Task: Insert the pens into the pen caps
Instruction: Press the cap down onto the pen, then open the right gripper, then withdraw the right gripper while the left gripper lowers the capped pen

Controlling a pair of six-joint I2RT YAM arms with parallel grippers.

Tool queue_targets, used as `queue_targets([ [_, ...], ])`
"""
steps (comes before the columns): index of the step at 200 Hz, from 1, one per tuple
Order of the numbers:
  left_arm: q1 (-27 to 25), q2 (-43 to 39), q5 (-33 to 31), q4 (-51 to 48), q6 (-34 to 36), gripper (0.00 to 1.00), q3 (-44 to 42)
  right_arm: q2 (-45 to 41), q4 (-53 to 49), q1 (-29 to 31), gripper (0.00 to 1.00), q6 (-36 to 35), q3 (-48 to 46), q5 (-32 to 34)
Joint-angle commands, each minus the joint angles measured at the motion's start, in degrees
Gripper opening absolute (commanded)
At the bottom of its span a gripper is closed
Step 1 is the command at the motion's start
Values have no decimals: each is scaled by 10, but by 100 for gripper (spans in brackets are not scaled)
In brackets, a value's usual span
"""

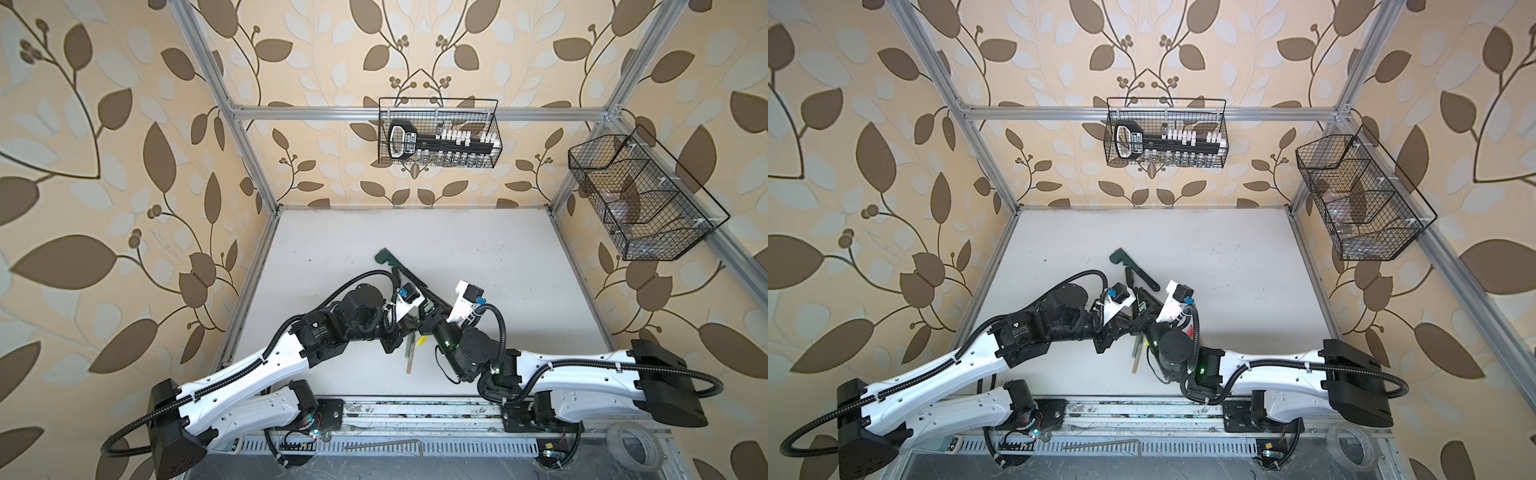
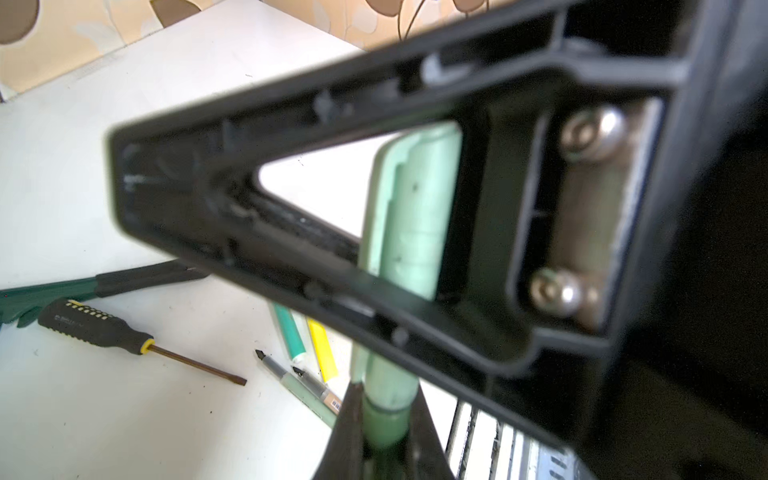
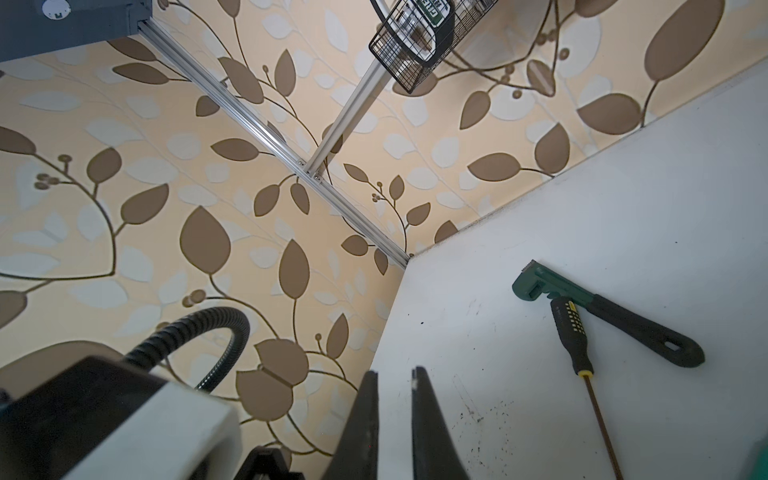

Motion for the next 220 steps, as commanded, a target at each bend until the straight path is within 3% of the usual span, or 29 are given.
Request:
queue_targets([
  [1,76,-10,-162,385,-90,0,69,33,-4,113,0,27,-25,-273],
  [52,117,-65,-142,448,-140,0,-5,37,45,138,0,59,-37,-280],
  [120,117,-94,-193,407,-123,0,-35,29,-75,167,0,47,0,-174],
  [143,117,-110,-198,368,-140,0,-58,-8,-181,160,0,35,21,-125],
  [154,117,-118,-205,337,-158,0,-71,-34,-236,151,12,33,32,-105],
  [176,117,-125,-179,292,-192,0,-108,-79,-329,113,51,11,56,-115],
  [190,117,-124,-181,247,-223,0,-125,-102,-411,80,60,24,80,-117],
  [220,117,-146,-227,140,-345,0,-190,-170,-525,13,65,52,90,-119],
])
